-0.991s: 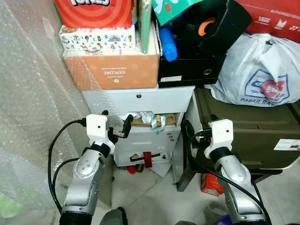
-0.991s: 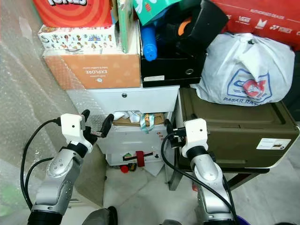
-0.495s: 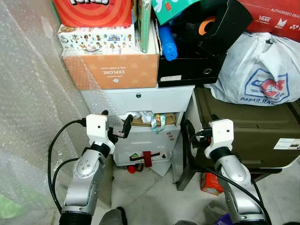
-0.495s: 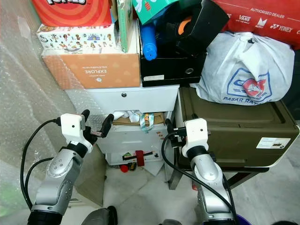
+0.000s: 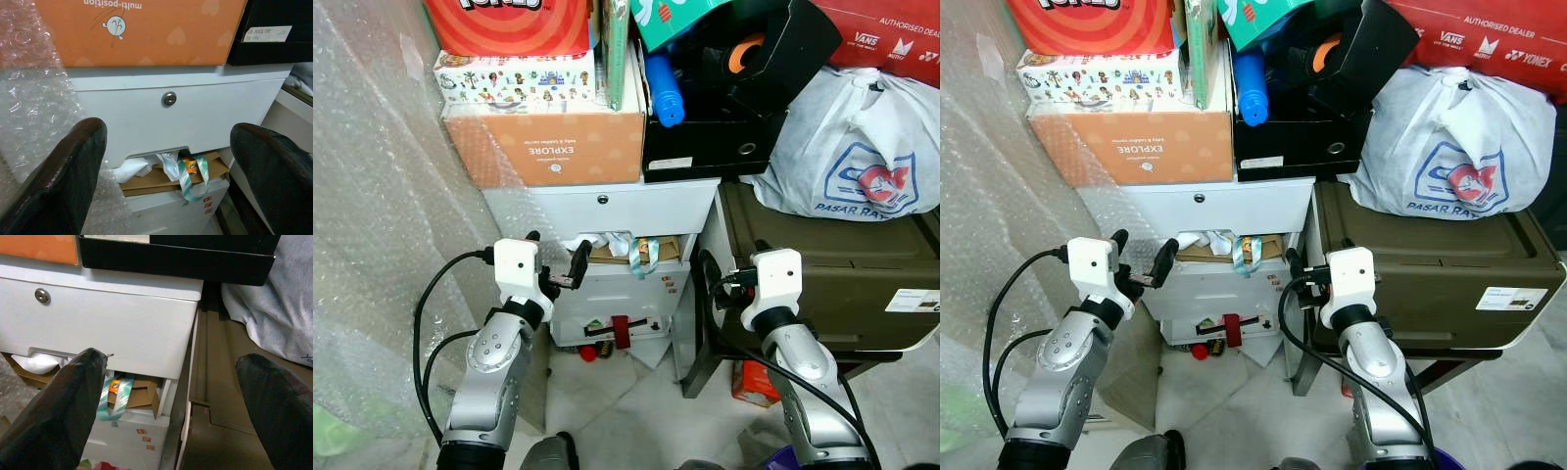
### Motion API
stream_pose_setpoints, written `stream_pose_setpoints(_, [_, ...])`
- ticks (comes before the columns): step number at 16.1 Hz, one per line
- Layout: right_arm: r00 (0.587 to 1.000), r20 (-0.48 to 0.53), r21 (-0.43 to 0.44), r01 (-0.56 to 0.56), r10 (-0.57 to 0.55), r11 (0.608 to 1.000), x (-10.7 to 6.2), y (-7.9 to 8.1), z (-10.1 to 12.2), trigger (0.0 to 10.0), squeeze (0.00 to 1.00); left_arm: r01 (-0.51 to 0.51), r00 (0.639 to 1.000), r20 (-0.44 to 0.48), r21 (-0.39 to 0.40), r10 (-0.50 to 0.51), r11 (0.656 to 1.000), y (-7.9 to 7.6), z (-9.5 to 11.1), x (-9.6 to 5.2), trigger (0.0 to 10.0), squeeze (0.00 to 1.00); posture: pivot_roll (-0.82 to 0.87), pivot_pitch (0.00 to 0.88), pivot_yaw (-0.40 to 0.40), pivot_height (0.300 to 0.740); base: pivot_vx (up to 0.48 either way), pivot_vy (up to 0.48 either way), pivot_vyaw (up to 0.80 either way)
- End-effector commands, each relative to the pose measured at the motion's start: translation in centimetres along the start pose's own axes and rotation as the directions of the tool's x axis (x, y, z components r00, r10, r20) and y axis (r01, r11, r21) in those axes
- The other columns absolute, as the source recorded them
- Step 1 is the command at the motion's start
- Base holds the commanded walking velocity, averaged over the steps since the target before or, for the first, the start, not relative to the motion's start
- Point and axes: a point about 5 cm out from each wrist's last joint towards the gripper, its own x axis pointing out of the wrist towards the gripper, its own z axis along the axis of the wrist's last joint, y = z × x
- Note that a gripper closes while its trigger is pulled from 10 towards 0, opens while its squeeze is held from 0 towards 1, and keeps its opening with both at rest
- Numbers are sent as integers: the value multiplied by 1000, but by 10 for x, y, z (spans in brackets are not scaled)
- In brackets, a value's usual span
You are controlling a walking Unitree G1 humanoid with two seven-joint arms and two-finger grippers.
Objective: Clean up the room
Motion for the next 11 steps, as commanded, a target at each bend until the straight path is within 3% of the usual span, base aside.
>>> stream_pose_setpoints(1, [1000,-11,7,7,-7,1000,0,-2,-1,10000,0,0,1000,-1,12,0,1000,1,1,-1,10000,0,-35,113,-5,740,0,0,0])
stream_pose_setpoints(4, [1000,-11,7,5,-5,1000,0,-2,-1,10000,0,-1,1000,-2,12,1,1000,1,1,-1,10000,0,-34,114,-5,740,0,0,0])
stream_pose_setpoints(7, [1000,-11,7,6,-6,1000,0,-2,-1,10000,0,0,1000,-4,11,0,1000,1,1,-1,10000,0,-35,114,-4,740,0,-270,0])
stream_pose_setpoints(11, [1000,-7,-19,-7,7,1000,0,0,0,10000,0,-1,1000,-5,6,1,1000,1,1,-1,10000,0,-35,115,-4,740,0,0,109])
